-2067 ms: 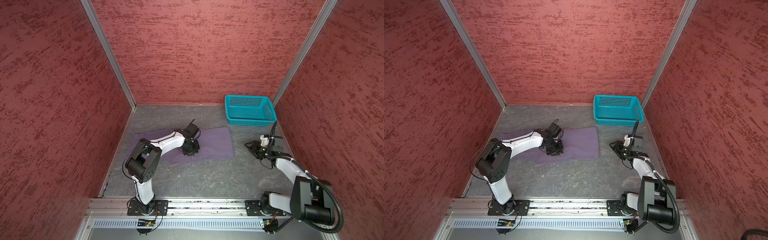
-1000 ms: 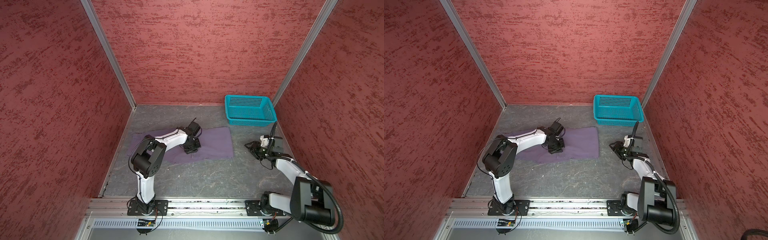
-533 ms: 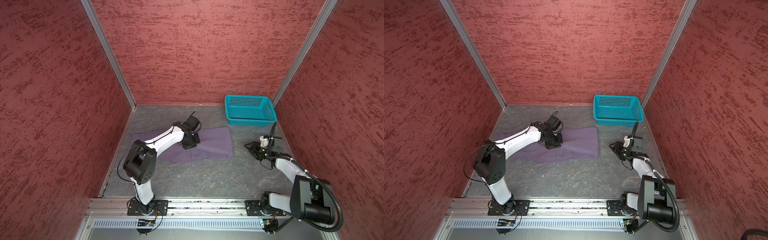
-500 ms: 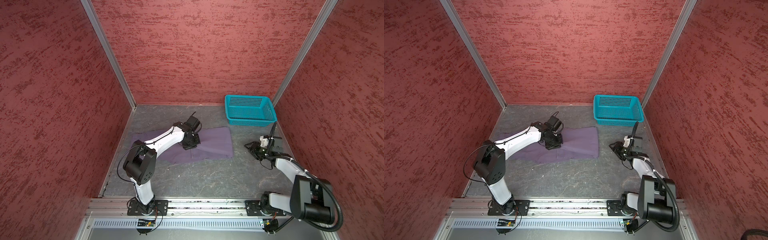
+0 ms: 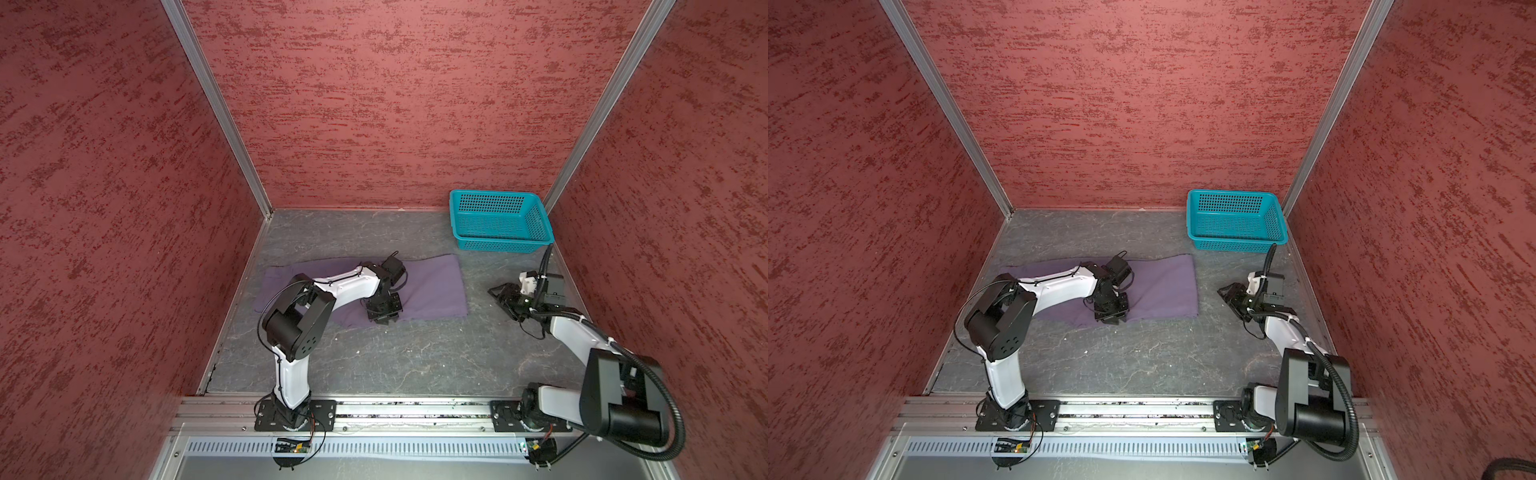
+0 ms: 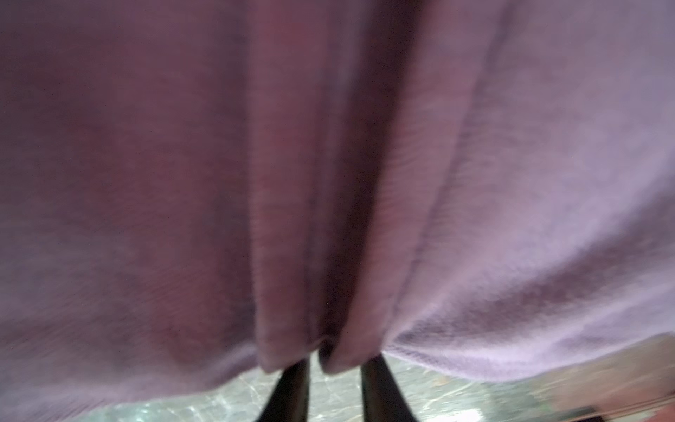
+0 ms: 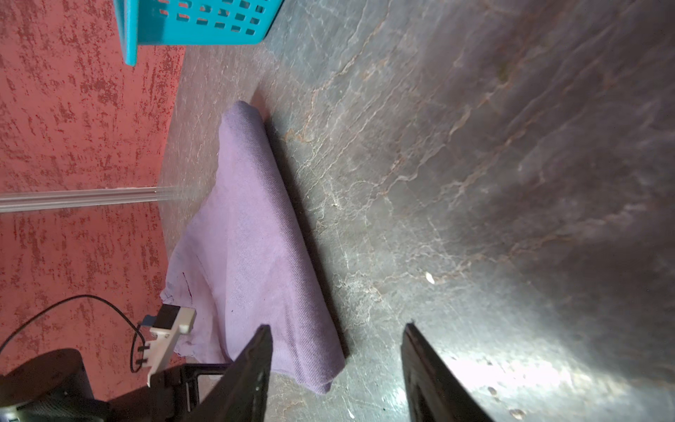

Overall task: Fold and stack the trousers
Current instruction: Smooth out the trousers at the center of the table, then move the trousers to the center of the table.

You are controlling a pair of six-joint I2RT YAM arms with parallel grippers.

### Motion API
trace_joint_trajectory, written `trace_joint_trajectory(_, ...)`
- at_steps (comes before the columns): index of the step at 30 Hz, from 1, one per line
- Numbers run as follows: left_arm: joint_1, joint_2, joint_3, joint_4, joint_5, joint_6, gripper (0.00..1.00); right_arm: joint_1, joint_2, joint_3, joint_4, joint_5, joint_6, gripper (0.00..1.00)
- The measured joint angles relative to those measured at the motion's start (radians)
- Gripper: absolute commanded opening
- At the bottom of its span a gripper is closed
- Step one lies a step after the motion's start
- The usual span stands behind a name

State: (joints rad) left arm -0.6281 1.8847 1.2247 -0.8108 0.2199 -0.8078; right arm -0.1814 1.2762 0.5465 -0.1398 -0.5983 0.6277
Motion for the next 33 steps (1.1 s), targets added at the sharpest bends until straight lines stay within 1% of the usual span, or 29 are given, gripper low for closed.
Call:
trace_joint_trajectory(5, 0.089, -0.040, 0.015, -0.027, -0.030, 0.018, 0.33, 0.031, -0.009, 0.010, -0.014, 0.016, -0.015, 0.64)
trace_joint_trajectory(10, 0.158, -0.138, 0.085, -0.050, -0.072, 0.047, 0.34, 0.140, 0.016, 0.078, -0.017, 0.060, -0.031, 0.65)
trace_joint_trajectory(13, 0.183, -0.197, 0.098, -0.048, -0.071, 0.057, 0.34, 0.209, 0.080, 0.131, -0.002, 0.090, -0.035, 0.65)
trace_joint_trajectory(16, 0.197, -0.229, 0.092, -0.047, -0.068, 0.063, 0.34, 0.273, 0.177, 0.187, 0.013, 0.117, -0.038, 0.65)
trace_joint_trajectory(19, 0.214, -0.249, 0.054, -0.042, -0.058, 0.064, 0.34, 0.314, 0.277, 0.230, 0.031, 0.135, -0.037, 0.63)
trace_joint_trajectory(22, 0.251, -0.273, -0.015, -0.037, -0.042, 0.064, 0.34, 0.329, 0.346, 0.238, 0.047, 0.145, -0.036, 0.60)
trace_joint_trajectory(25, 0.295, -0.301, -0.080, -0.035, -0.034, 0.065, 0.35, 0.340, 0.387, 0.238, 0.049, 0.151, -0.031, 0.53)
trace_joint_trajectory(27, 0.320, -0.317, -0.108, -0.034, -0.026, 0.065, 0.35, 0.347, 0.396, 0.238, 0.067, 0.151, -0.030, 0.46)
trace_joint_trajectory(28, 0.333, -0.325, -0.117, -0.032, -0.021, 0.065, 0.35, 0.352, 0.401, 0.238, 0.073, 0.150, -0.030, 0.41)
trace_joint_trajectory(30, 0.348, -0.335, -0.130, -0.026, -0.016, 0.065, 0.35, 0.363, 0.411, 0.238, 0.082, 0.148, -0.028, 0.28)
trace_joint_trajectory(31, 0.351, -0.338, -0.132, -0.025, -0.016, 0.066, 0.35, 0.367, 0.416, 0.237, 0.086, 0.147, -0.026, 0.19)
trace_joint_trajectory(33, 0.351, -0.338, -0.132, -0.016, -0.016, 0.069, 0.35, 0.370, 0.417, 0.232, 0.090, 0.147, -0.029, 0.08)
